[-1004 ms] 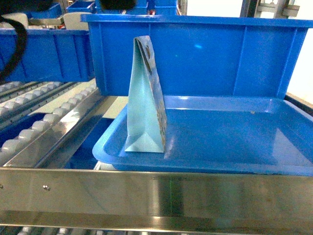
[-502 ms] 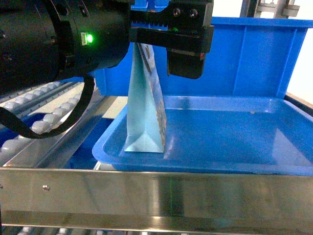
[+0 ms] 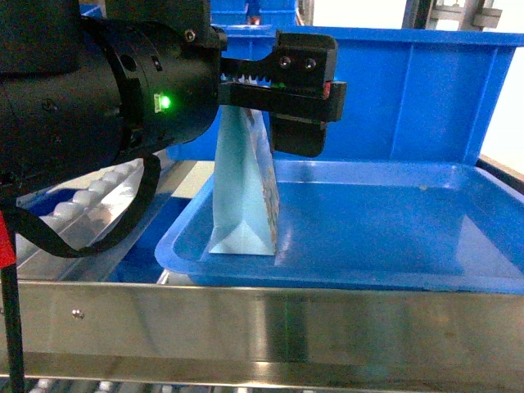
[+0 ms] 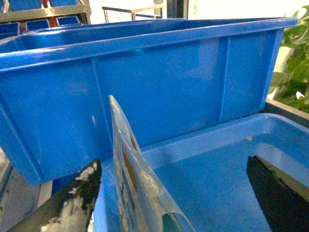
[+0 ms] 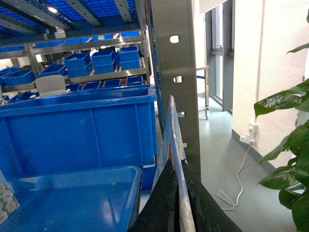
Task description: Move flower gift bag to table near conveyor
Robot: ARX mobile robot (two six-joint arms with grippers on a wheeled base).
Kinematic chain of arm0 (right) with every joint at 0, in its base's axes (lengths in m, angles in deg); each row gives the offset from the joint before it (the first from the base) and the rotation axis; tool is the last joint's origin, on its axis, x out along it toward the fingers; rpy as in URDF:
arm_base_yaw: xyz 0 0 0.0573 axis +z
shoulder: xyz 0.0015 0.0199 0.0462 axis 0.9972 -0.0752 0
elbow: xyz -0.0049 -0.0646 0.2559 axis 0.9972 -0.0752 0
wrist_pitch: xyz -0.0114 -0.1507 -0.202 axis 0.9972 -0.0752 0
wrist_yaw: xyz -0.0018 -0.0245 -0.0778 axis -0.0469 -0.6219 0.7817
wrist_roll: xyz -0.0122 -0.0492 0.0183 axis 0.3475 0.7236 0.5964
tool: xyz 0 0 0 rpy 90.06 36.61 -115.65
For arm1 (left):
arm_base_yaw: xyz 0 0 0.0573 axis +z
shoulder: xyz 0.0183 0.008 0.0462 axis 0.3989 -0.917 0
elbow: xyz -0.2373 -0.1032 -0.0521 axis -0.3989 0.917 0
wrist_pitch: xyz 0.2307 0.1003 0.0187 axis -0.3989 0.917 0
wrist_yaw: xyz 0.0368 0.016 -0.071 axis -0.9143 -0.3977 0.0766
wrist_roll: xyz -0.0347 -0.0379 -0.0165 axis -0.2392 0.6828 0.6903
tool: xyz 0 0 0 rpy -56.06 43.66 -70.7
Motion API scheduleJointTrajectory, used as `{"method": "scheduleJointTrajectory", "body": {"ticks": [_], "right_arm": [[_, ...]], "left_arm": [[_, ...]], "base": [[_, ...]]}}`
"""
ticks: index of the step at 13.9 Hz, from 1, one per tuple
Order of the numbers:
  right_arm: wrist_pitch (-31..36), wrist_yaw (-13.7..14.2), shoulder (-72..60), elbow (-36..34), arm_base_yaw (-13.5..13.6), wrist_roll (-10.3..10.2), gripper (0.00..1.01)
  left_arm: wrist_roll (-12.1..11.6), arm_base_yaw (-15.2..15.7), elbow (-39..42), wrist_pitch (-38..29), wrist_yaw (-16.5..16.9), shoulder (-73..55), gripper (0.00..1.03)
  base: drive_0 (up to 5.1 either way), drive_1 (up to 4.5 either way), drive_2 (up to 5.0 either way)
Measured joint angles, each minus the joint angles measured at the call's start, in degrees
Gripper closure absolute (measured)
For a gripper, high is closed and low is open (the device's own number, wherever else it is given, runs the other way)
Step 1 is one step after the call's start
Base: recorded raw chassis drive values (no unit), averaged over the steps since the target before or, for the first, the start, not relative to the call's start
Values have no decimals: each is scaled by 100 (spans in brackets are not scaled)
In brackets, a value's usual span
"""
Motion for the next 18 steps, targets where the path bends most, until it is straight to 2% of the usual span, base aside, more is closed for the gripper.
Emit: {"method": "scheduleJointTrajectory", "body": {"ticks": [7,8,12,14,15,18], "right_arm": [[0,0,0,0,2,0,99],[0,0,0,0,2,0,99],[0,0,0,0,0,0,99],[0,0,0,0,2,0,99],[0,0,0,0,0,0,99],[0,0,0,0,2,0,99]], "left_arm": [[267,4,0,24,-155,-116,97],[282,4,2,28,-177,-116,101],[262,-2,92,-160,-369,-98,101],[116,-4,205,-376,-496,79,101],[-28,7,302,-645,-579,273,101],[-293,267,688,-1054,-785,955,101]], "base": [[0,0,0],[0,0,0],[0,0,0],[0,0,0],[0,0,0],[0,0,0]]}}
